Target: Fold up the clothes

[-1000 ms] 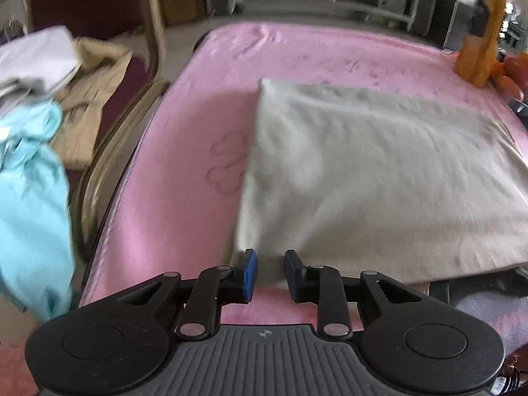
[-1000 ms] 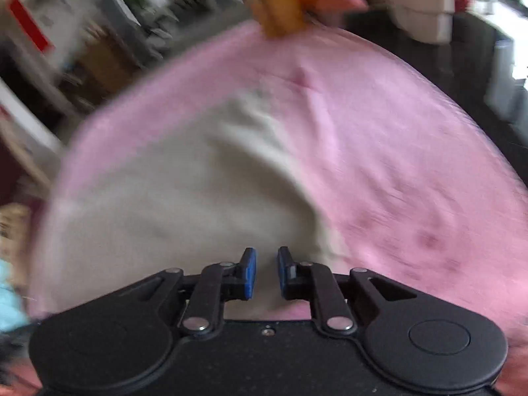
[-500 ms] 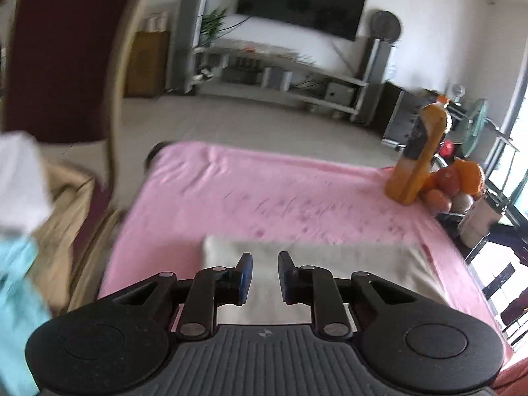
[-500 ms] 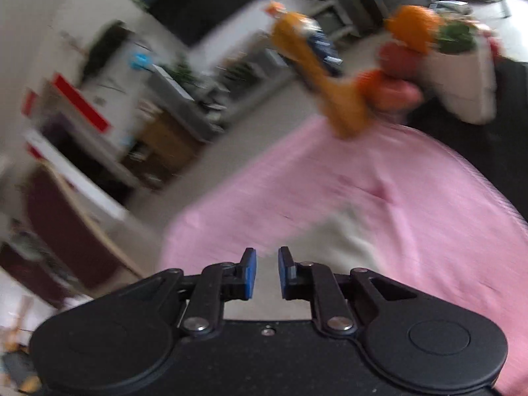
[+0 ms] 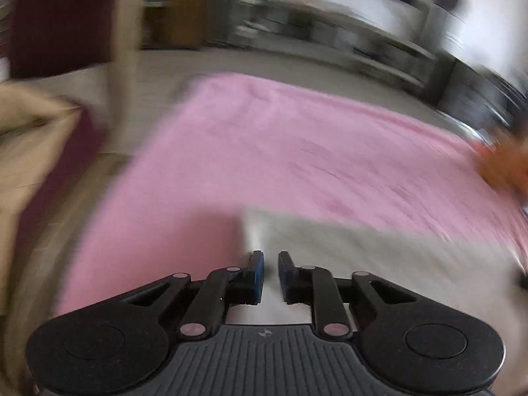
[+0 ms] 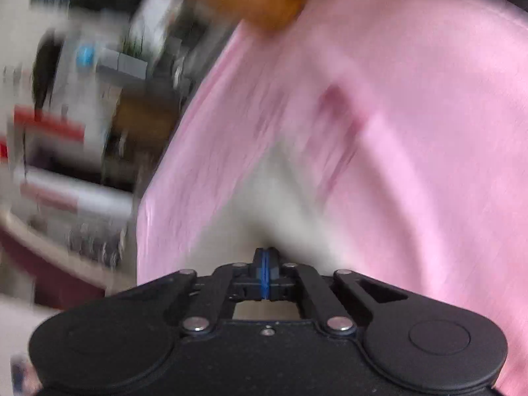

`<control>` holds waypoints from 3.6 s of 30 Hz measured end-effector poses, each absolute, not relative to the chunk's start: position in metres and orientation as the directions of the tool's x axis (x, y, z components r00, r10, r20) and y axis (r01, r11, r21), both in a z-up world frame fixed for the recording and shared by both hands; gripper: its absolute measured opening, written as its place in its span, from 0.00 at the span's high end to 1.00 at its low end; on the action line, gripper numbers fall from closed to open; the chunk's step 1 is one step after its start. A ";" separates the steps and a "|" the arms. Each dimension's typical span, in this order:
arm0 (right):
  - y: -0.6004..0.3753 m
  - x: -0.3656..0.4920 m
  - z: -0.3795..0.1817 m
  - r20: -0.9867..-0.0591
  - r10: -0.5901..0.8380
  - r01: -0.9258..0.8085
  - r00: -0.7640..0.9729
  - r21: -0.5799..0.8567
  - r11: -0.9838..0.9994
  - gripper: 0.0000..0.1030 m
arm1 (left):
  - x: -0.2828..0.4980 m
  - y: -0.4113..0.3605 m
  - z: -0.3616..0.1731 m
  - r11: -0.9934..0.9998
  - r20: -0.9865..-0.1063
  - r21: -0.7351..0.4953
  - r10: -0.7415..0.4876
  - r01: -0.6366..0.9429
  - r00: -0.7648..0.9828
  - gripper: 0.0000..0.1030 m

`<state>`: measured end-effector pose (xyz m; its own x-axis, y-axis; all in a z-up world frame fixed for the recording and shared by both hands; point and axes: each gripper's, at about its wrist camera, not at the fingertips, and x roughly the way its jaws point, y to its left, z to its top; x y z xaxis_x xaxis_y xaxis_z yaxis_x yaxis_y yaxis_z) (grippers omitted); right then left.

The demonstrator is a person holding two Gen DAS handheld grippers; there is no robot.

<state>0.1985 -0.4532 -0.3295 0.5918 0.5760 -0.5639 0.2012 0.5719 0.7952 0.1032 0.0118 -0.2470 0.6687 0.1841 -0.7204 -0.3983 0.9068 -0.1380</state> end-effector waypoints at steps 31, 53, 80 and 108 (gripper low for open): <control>-0.472 0.164 -0.231 -0.527 0.417 0.218 0.740 0.775 0.593 0.77 | 0.051 0.016 -0.177 0.861 -0.686 -0.074 0.323 -0.504 0.652 0.72; -0.491 0.050 -0.298 -0.676 0.493 0.298 0.547 0.708 0.640 0.59 | -0.017 -0.090 -0.240 0.996 -0.825 0.041 0.080 -0.082 0.560 0.62; -0.400 0.019 -0.212 -0.650 0.250 0.113 0.718 0.463 0.879 0.94 | -0.028 -0.060 -0.231 0.982 -0.861 0.121 0.178 -0.148 0.477 0.76; -0.072 -0.010 -0.187 -0.765 0.454 -0.572 0.456 0.138 0.808 0.94 | -0.092 0.051 -0.185 0.909 -0.717 -0.195 0.124 -0.368 0.686 0.63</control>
<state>-0.0098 -0.0724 -0.1869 0.4564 0.4541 -0.7652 -0.5722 0.8084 0.1384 -0.0920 0.0506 -0.1849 0.6857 0.1236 -0.7173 -0.3682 0.9090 -0.1955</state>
